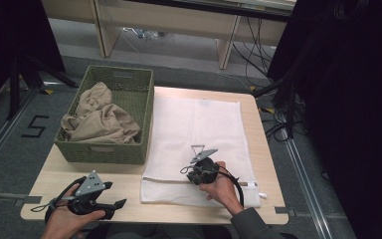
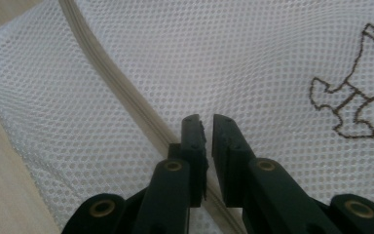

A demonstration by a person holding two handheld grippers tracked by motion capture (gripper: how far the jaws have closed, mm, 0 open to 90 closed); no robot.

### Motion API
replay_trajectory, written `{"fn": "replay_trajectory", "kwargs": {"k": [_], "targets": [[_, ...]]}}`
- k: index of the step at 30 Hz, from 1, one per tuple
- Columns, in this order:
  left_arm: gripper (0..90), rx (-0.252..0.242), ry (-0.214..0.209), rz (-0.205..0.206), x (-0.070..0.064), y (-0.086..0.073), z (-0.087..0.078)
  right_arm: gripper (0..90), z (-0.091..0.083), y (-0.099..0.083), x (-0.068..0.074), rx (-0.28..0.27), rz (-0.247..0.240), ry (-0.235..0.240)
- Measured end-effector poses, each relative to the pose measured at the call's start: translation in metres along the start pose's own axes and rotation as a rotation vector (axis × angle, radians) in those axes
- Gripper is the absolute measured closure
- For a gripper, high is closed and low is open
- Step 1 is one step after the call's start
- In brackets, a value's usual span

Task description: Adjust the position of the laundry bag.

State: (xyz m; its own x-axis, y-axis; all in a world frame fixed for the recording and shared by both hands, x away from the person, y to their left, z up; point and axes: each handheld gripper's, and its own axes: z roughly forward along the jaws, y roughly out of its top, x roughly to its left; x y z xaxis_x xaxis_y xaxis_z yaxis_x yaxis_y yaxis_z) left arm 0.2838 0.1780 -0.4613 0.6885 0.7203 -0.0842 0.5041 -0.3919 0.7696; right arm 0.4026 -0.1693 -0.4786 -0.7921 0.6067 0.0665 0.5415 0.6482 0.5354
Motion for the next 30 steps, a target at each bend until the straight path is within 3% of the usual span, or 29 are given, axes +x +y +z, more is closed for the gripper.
{"fn": "replay_trajectory", "kwargs": {"k": [2, 6, 8, 9, 10, 11, 15, 22, 30], "targets": [[26.3, 0.001, -0.001, 0.001, 0.0, 0.0, 0.0, 83.3, -0.001, -0.002, -0.003, -0.038, -0.016, -0.032], [26.4, 0.001, -0.002, 0.001, 0.0, 0.001, 0.001, 81.7, -0.01, -0.005, -0.004, -0.045, 0.047, -0.04], [26.4, 0.003, -0.003, 0.003, 0.0, 0.001, 0.001, 80.3, -0.012, -0.007, -0.009, -0.061, 0.009, -0.034], [26.3, 0.003, -0.004, 0.004, 0.0, 0.002, 0.002, 79.4, -0.015, -0.008, -0.007, -0.055, 0.052, -0.041], [26.3, 0.002, -0.005, 0.006, 0.0, 0.002, 0.002, 78.7, -0.016, -0.009, -0.009, -0.055, 0.055, -0.045], [26.4, 0.003, -0.006, 0.008, 0.0, 0.003, 0.003, 77.4, -0.017, -0.01, -0.015, -0.079, -0.003, -0.045], [26.3, -0.003, -0.012, 0.009, -0.001, 0.007, 0.007, 72.0, -0.027, -0.014, -0.019, -0.085, 0.063, -0.06], [26.3, 0.001, -0.038, 0.041, -0.007, 0.021, 0.02, 64.6, -0.047, -0.029, -0.034, -0.104, 0.11, -0.102], [26.6, 0.014, -0.061, 0.063, -0.014, 0.03, 0.034, 62.1, -0.07, -0.054, -0.052, -0.118, 0.17, -0.151]]}}
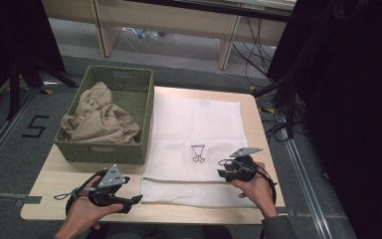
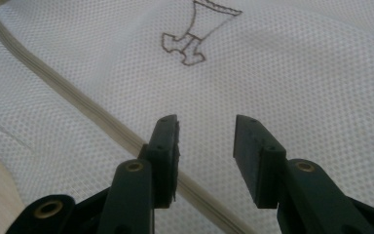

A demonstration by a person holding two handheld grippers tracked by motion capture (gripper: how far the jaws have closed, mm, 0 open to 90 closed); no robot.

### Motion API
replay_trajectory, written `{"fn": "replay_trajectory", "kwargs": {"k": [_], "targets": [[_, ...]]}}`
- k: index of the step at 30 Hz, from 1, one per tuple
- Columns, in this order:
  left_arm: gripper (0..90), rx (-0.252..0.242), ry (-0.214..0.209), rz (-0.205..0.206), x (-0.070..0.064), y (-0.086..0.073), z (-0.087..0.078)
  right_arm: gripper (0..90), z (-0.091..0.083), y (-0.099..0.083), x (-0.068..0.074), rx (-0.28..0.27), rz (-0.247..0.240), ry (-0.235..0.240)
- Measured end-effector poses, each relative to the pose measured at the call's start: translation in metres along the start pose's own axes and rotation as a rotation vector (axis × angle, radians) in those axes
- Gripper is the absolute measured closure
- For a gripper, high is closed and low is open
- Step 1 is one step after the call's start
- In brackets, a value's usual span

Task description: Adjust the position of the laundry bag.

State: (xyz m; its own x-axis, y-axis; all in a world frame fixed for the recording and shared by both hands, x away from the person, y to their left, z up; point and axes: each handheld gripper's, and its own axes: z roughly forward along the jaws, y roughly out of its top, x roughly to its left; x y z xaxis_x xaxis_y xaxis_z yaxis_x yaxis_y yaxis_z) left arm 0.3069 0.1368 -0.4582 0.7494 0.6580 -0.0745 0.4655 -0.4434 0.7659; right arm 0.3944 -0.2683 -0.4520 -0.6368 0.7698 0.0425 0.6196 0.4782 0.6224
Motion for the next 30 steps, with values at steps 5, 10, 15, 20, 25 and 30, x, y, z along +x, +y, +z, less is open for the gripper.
{"fn": "replay_trajectory", "kwargs": {"k": [5, 10, 15, 20, 25, 30], "targets": [[26.9, 0.008, -0.011, 0.009, -0.002, 0.004, 0.006, 60.6, -0.01, -0.012, -0.012, 0.017, 0.043, -0.033], [27.2, 0.013, -0.018, 0.019, -0.004, 0.009, 0.011, 59.6, -0.015, -0.021, -0.02, 0.029, 0.071, -0.052], [27.4, 0.017, -0.034, 0.029, -0.007, 0.015, 0.018, 58.6, -0.026, -0.036, -0.031, 0.038, 0.132, -0.069], [27.6, 0.029, -0.049, 0.043, -0.01, 0.019, 0.025, 57.2, -0.033, -0.049, -0.041, 0.051, 0.172, -0.092], [27.7, 0.034, -0.063, 0.049, -0.013, 0.021, 0.03, 55.2, -0.037, -0.057, -0.044, 0.063, 0.207, -0.109], [27.8, 0.039, -0.071, 0.056, -0.015, 0.024, 0.034, 54.4, -0.039, -0.062, -0.046, 0.068, 0.223, -0.112]]}}
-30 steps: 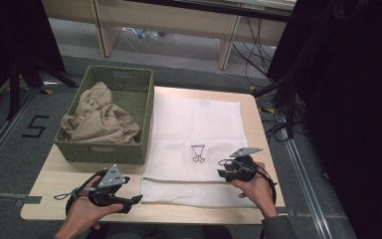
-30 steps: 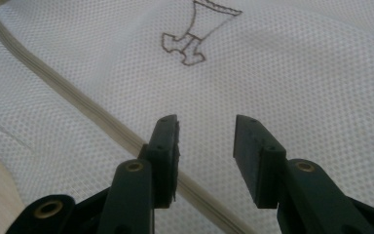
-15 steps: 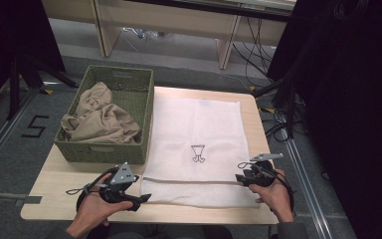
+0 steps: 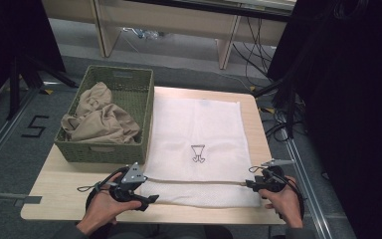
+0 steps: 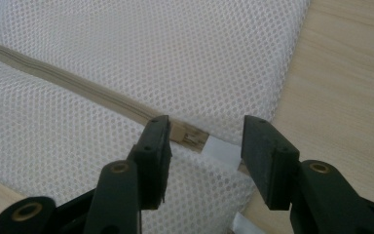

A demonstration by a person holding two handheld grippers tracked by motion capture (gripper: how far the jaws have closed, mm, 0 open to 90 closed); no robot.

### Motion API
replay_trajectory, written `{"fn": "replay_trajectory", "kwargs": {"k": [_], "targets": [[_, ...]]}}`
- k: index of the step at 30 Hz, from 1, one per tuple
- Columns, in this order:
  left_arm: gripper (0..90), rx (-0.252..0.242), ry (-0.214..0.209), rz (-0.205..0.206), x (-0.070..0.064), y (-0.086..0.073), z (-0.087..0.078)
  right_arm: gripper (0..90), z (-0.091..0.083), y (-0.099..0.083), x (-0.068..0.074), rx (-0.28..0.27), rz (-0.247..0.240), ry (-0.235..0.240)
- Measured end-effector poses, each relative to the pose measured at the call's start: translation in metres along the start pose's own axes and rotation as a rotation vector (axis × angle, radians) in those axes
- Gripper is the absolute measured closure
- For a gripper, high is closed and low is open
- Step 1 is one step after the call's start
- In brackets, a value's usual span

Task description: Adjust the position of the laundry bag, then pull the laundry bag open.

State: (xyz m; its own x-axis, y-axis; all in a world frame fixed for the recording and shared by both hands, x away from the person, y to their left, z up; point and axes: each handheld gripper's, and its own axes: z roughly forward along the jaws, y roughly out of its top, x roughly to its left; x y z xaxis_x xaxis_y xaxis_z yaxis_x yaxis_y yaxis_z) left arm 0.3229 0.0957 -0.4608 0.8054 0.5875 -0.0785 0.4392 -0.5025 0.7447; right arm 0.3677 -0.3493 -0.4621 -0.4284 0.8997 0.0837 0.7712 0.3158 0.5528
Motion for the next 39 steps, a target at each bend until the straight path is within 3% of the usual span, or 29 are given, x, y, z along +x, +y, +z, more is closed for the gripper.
{"fn": "replay_trajectory", "kwargs": {"k": [19, 33, 39], "targets": [[27.6, 0.013, -0.02, 0.028, -0.006, 0.009, 0.013, 48.9, 0.006, -0.006, -0.008, 0.055, 0.049, 0.016], [27.6, 0.015, -0.027, 0.03, -0.006, 0.009, 0.014, 48.7, 0.008, -0.011, -0.013, 0.107, 0.077, -0.028], [27.6, 0.016, -0.027, 0.029, -0.007, 0.008, 0.015, 47.6, 0.012, -0.014, -0.01, 0.163, 0.071, -0.037]]}}
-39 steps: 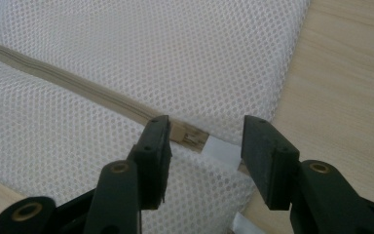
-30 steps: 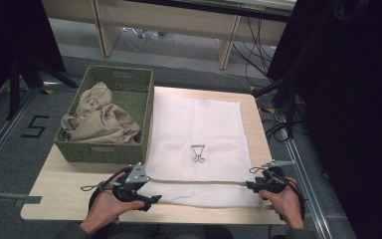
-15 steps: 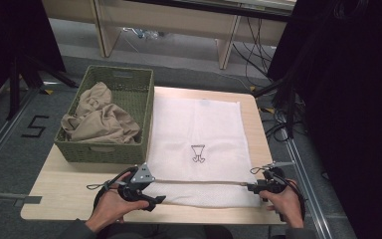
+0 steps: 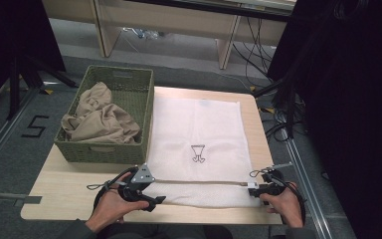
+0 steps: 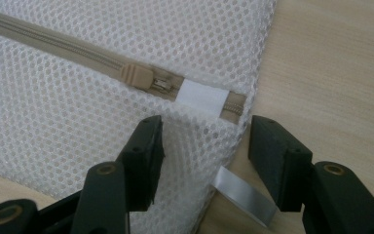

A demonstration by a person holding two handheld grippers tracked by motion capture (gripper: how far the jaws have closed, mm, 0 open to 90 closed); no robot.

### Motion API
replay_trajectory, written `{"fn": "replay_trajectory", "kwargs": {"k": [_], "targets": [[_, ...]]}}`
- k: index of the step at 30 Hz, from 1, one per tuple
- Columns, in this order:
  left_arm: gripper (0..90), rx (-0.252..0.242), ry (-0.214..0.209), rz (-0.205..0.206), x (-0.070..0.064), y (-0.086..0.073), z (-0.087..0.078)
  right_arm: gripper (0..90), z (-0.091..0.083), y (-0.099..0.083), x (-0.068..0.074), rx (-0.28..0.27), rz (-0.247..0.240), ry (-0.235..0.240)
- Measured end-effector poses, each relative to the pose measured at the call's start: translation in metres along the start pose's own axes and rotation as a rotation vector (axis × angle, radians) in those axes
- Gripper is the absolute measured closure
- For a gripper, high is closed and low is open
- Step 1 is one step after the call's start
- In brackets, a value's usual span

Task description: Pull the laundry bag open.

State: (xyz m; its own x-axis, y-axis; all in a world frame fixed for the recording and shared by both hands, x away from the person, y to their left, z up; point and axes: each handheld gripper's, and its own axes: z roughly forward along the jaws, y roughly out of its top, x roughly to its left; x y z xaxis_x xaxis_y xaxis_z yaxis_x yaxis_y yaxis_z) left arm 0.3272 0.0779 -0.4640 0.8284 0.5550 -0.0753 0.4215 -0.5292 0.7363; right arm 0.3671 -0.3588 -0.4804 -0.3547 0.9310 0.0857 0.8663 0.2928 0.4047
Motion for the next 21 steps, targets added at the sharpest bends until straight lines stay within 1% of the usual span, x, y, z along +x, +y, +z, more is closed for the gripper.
{"fn": "replay_trajectory", "kwargs": {"k": [2, 3, 4, 8, 12, 16, 19, 21], "targets": [[27.6, 0.002, -0.001, 0.001, 0.0, 0.0, 0.0, 48.0, 0.0, 0.0, 0.0, 0.0, -0.001, -0.003], [27.6, 0.003, -0.001, -0.001, 0.0, 0.0, 0.0, 49.6, 0.0, 0.0, 0.0, 0.0, 0.001, -0.003], [27.6, 0.005, 0.0, 0.0, 0.0, 0.0, 0.001, 52.5, 0.0, 0.0, 0.0, -0.001, 0.0, 0.002], [27.5, 0.001, -0.003, 0.005, -0.001, 0.003, 0.005, 62.1, -0.001, 0.0, -0.001, -0.004, -0.014, -0.008], [27.5, 0.003, -0.02, 0.018, -0.004, 0.01, 0.012, 69.5, -0.001, 0.0, -0.004, -0.014, -0.018, 0.012], [27.5, -0.003, -0.031, 0.029, -0.007, 0.018, 0.019, 81.4, -0.001, 0.0, -0.007, -0.033, -0.013, 0.045], [27.6, -0.01, -0.043, 0.032, -0.009, 0.025, 0.026, 84.0, -0.006, 0.001, -0.006, -0.049, -0.027, 0.043], [27.6, -0.015, -0.049, 0.037, -0.011, 0.031, 0.031, 85.0, -0.009, 0.002, -0.004, -0.073, -0.042, 0.034]]}}
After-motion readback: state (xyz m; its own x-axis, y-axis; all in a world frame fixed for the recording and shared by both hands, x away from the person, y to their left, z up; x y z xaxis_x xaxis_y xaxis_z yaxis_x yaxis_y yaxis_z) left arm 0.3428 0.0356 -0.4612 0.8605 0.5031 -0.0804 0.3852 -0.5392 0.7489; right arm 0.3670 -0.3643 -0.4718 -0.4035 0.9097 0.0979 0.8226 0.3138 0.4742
